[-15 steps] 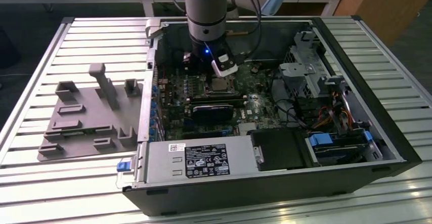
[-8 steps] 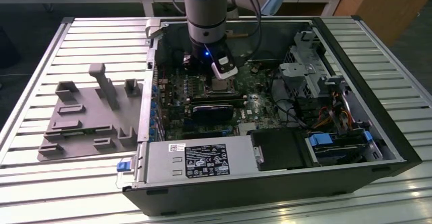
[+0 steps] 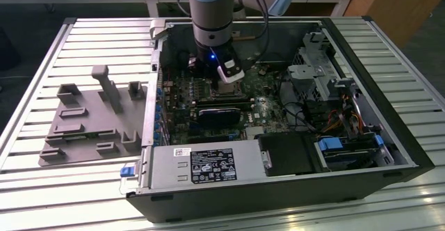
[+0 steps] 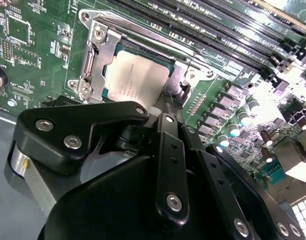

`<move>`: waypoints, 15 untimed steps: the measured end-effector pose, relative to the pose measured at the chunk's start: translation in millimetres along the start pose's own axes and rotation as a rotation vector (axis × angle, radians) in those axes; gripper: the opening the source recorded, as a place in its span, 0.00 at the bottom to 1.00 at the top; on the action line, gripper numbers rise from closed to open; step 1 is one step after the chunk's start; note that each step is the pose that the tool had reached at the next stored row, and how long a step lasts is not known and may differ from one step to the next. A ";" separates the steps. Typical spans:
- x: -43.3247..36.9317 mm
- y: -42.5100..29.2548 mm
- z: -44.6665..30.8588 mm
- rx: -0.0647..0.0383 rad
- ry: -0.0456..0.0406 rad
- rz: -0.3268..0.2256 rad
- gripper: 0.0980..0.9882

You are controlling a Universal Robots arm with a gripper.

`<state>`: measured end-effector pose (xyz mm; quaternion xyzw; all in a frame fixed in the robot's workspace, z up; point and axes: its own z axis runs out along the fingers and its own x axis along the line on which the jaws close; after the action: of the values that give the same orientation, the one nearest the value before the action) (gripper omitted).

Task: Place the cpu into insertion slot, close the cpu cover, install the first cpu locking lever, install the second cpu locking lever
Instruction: 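Close the cpu cover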

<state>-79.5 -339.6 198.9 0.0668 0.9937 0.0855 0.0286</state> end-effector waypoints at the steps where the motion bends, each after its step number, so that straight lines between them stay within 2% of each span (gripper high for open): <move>1: 0.1 0.0 0.1 0.000 0.0001 0.000 0.00; 11: -3.8 0.3 0.7 0.000 0.0001 0.000 0.00; 15: -4.1 0.9 -1.7 -0.001 -0.0001 0.000 0.00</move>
<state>-75.4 -339.6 200.9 0.0668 0.9937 0.0859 0.0286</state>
